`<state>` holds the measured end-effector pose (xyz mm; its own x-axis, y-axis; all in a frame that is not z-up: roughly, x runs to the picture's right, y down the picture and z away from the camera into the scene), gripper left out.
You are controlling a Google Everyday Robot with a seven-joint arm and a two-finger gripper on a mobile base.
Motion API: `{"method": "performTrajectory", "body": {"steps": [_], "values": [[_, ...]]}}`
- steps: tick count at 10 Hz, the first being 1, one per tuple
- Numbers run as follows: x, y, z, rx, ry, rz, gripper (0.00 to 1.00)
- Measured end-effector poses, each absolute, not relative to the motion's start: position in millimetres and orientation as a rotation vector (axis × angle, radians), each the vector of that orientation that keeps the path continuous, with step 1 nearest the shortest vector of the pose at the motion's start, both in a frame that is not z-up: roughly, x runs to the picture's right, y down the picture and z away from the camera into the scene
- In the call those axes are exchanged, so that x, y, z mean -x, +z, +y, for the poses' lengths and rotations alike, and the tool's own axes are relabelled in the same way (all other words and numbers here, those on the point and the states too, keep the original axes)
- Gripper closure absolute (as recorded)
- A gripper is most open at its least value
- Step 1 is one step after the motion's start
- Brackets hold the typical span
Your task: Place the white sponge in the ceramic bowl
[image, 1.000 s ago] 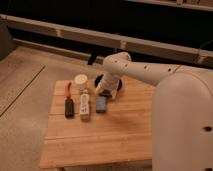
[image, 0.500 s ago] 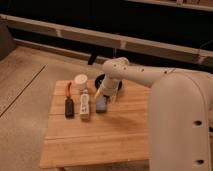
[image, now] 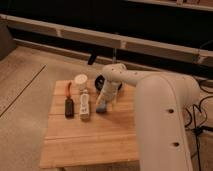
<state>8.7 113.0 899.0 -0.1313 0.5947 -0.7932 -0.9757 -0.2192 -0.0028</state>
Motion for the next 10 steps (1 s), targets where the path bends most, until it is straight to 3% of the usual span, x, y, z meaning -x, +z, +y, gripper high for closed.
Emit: {"method": "performTrajectory", "body": {"steps": [5,7,10], "values": [[5.1,929.1,103.1,0.842,1.594,0.593,0.36],[12.0,930.9,106.6,0.877,1.561,0.568,0.53],[14.0,931.2,105.6,0.892,1.540,0.536,0.89]]}}
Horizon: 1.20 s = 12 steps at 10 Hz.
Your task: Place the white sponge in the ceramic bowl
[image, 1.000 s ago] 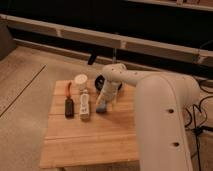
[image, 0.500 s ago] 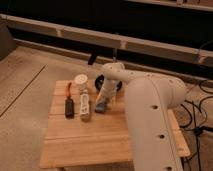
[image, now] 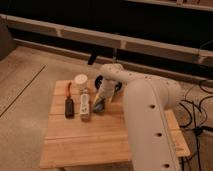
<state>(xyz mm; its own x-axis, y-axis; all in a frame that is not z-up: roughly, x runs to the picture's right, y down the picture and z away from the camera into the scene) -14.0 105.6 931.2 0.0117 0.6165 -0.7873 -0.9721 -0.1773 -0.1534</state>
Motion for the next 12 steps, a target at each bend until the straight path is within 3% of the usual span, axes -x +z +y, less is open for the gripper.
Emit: {"method": "performTrajectory", "body": {"steps": [2,8,12], "values": [[12.0,928.8,99.5,0.875,1.531,0.511,1.00],[8.3,897.4,51.0,0.772,1.564,0.399,1.00],[8.8,897.0,50.5,0.770,1.564,0.398,1.00]]}}
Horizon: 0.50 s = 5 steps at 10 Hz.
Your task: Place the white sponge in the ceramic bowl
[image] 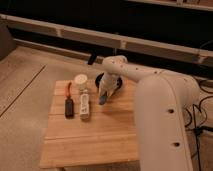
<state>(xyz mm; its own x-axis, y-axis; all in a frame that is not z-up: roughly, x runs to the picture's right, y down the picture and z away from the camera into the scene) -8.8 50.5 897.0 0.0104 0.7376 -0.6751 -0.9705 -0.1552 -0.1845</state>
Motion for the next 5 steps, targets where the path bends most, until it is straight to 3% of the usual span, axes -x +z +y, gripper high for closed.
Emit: {"method": "performTrajectory", "body": {"steps": [5], "values": [[-24.4,907.3,22.4,0.712,1.589,0.435,1.00]]}}
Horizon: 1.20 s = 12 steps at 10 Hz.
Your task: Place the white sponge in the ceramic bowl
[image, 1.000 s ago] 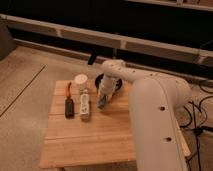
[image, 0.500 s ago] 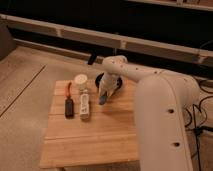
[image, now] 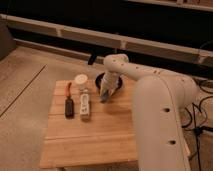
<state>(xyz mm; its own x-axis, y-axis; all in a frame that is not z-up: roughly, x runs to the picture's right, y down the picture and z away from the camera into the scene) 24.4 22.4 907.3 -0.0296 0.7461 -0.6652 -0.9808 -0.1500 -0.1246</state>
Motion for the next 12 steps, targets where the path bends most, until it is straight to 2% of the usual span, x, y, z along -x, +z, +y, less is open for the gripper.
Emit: {"method": "performTrajectory", "body": {"steps": [5,10,12], "values": [[-69.3,912.0,-36.3,0.590,1.577,0.409,1.00],[-47.9,952.9,-35.3,0.623,1.476,0.241,1.00],[-47.0,955.7,-34.3,0.625,1.466,0.229,1.00]]}}
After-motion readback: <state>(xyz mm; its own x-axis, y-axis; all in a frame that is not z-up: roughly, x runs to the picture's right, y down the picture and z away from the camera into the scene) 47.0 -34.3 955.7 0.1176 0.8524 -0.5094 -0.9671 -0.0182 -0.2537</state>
